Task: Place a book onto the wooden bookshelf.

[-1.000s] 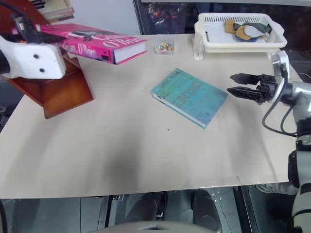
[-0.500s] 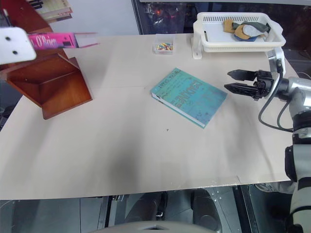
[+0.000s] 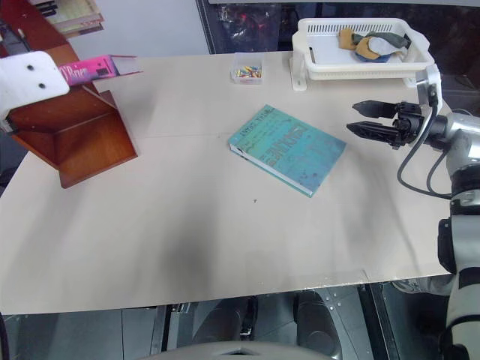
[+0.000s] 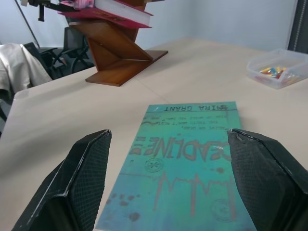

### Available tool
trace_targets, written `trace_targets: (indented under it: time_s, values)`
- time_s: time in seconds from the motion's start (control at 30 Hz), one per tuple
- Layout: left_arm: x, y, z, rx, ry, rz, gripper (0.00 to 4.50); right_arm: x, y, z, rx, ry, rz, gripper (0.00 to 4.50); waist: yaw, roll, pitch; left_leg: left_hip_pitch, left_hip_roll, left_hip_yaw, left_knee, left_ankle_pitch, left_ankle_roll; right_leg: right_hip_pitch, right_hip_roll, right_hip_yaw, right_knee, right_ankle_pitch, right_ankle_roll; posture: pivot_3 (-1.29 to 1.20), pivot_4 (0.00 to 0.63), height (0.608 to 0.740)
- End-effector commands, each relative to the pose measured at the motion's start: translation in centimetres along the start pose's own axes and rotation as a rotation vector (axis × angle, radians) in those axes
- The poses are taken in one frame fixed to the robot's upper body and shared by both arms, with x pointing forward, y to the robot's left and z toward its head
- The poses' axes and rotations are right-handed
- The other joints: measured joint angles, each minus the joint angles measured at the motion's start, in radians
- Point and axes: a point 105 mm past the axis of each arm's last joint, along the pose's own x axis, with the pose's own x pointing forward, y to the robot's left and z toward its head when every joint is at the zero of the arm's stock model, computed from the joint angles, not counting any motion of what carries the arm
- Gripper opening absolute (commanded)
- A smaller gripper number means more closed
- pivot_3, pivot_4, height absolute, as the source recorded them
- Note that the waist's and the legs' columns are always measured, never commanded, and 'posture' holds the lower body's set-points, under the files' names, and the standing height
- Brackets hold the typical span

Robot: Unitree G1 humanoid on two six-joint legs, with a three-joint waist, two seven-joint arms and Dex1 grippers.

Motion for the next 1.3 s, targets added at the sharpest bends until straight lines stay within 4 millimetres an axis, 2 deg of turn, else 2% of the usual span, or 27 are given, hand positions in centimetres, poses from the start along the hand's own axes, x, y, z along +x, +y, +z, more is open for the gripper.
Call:
trace_targets:
  time_s: [0.03,0.33,0.6,0.8,0.83,0.87,0.9,0.93,1.07,1.3]
  values:
    - [-0.7,1.2,-0.7,-0.027,0.021,0.065,0.42,0.4,0.5,1.6,-0.065,-0.024,0.065,3.93,0.0,0.0,0.0,0.0,0.0,0.0,0.0,0.0,0.0,0.0,0.0,0.0,0.0,0.0,0.0,0.0,0.15,0.74]
    - [-0.6,0.1,-1.6,-0.085,0.047,0.047,0.42,0.7,0.6,2.9,-0.084,-0.06,0.08,3.93,0.0,0.0,0.0,0.0,0.0,0.001,0.0,0.0,0.0,-0.001,-0.002,0.001,0.001,0.0,0.0,0.0,0.15,0.74]
    - [-0.3,-0.4,-2.0,-0.098,0.058,0.04,0.42,1.2,1.1,5.0,-0.14,-0.138,0.115,3.93,-0.001,0.0,0.0,0.0,0.0,0.002,0.0,0.0,0.0,-0.002,-0.004,0.002,0.001,0.0,0.0,0.0,0.15,0.74]
    - [0.0,-0.4,-2.0,-0.093,0.048,0.046,0.42,1.5,1.2,5.0,-0.147,-0.126,0.127,3.93,0.001,0.0,0.0,0.0,0.0,0.002,0.0,0.0,0.0,-0.002,-0.004,0.002,0.001,0.0,0.0,0.0,0.15,0.74]
    - [0.0,-0.5,-2.0,-0.087,0.051,0.043,1.38,1.5,1.2,5.0,-0.147,-0.126,0.126,3.93,0.0,0.0,0.0,0.0,0.0,0.002,0.0,0.0,0.0,-0.002,-0.004,0.002,0.001,0.0,0.0,0.0,0.15,0.74]
    - [0.0,-0.5,-2.0,-0.085,0.052,0.043,1.58,1.5,1.2,5.0,-0.147,-0.127,0.125,3.93,0.0,0.0,0.0,0.0,0.0,0.002,0.0,0.0,0.0,-0.002,-0.004,0.002,0.001,0.0,0.0,0.0,0.15,0.74]
    - [0.0,-0.5,-2.0,-0.083,0.053,0.043,2.2,1.5,1.2,5.0,-0.147,-0.127,0.124,3.93,0.0,0.0,0.0,0.0,0.0,0.002,0.0,0.0,0.0,-0.002,-0.004,0.002,0.001,0.0,0.0,0.0,0.15,0.74]
    - [0.0,-0.5,-2.0,-0.083,0.055,0.043,2.51,1.4,1.2,5.0,-0.146,-0.124,0.122,3.93,0.0,0.0,0.0,-0.001,0.0,0.002,0.0,0.0,0.0,-0.002,-0.004,0.002,0.001,0.0,0.0,0.0,0.15,0.74]
    - [-0.1,-0.2,-2.0,-0.068,0.063,0.066,4.26,1.2,1.1,4.8,-0.144,-0.116,0.114,3.93,0.001,0.0,0.0,-0.001,0.0,0.001,0.0,0.0,0.0,-0.002,-0.004,0.001,0.001,0.0,0.0,0.0,0.15,0.74]
    - [-0.5,0.7,-1.6,-0.065,0.06,0.097,4.26,1.1,1.0,4.7,-0.143,-0.115,0.109,3.93,0.002,0.0,0.0,-0.001,0.0,0.001,0.0,0.0,0.0,-0.002,-0.004,0.001,0.001,0.0,0.0,0.0,0.15,0.74]
